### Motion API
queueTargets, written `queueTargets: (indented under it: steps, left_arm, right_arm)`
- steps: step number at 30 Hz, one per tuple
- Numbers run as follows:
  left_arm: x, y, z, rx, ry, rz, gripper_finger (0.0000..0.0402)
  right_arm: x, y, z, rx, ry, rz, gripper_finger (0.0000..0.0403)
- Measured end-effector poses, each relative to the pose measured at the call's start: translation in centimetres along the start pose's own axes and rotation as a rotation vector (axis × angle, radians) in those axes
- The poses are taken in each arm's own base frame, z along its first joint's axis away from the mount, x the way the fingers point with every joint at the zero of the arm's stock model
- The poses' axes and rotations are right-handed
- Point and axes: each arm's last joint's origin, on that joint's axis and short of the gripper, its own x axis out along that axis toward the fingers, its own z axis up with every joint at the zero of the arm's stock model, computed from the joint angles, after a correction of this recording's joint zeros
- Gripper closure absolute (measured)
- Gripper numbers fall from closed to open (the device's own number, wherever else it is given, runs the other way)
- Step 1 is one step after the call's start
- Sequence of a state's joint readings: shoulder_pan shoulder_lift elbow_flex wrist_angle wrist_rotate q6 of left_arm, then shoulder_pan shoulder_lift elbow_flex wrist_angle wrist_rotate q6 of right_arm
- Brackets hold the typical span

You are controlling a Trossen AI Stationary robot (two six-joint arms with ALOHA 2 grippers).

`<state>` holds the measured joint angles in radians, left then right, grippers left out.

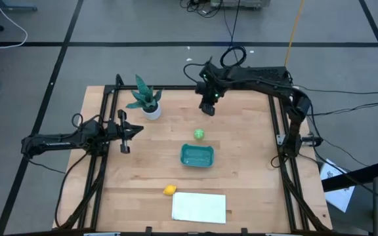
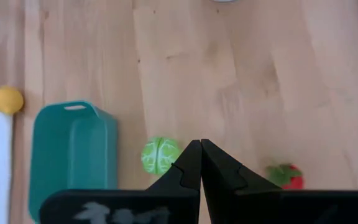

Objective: Pick and placing Produce into tupperware
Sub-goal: Put the green cabbage into the blue bin

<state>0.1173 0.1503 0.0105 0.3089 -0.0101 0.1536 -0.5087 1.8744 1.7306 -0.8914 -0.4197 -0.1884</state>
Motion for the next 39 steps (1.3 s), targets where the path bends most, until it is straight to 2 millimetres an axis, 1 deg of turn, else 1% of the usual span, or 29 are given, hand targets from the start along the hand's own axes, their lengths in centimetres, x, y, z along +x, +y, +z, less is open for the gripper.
queueTargets:
  steps: [5,12,18,22,27,30,36,39]
  left_arm:
    - [0.0,0.0,0.0,0.000,0.001,0.000,0.0376]
    - [0.0,0.0,0.0,0.012,0.001,0.001,0.0376]
    - [0.0,0.0,0.0,0.025,0.000,0.001,0.0376]
    - [0.0,0.0,0.0,0.025,0.000,0.001,0.0376]
    - [0.0,0.0,0.0,0.025,0.000,0.001,0.0376]
    - [0.0,0.0,0.0,0.024,0.001,0.001,0.0376]
    - [0.0,0.0,-0.2,0.020,0.024,-0.003,0.0376]
    - [0.0,-0.1,-0.4,0.020,0.038,-0.006,0.0376]
  right_arm:
    - [0.6,1.5,-0.3,0.004,0.061,0.019,0.0403]
    - [1.8,4.3,-0.4,-0.051,0.135,-0.037,0.0403]
    - [2.5,5.7,-0.5,-0.061,0.162,-0.039,0.0403]
    - [3.6,5.7,-0.5,-0.054,0.224,-0.029,0.0403]
    - [5.3,5.0,1.4,-0.067,0.290,-0.020,0.0403]
    - [5.9,4.7,2.1,-0.081,0.357,-0.009,0.0403]
    - [6.8,4.4,1.8,-0.070,0.440,0.001,0.0403]
    - [6.8,4.3,1.7,-0.084,0.461,-0.046,0.0403]
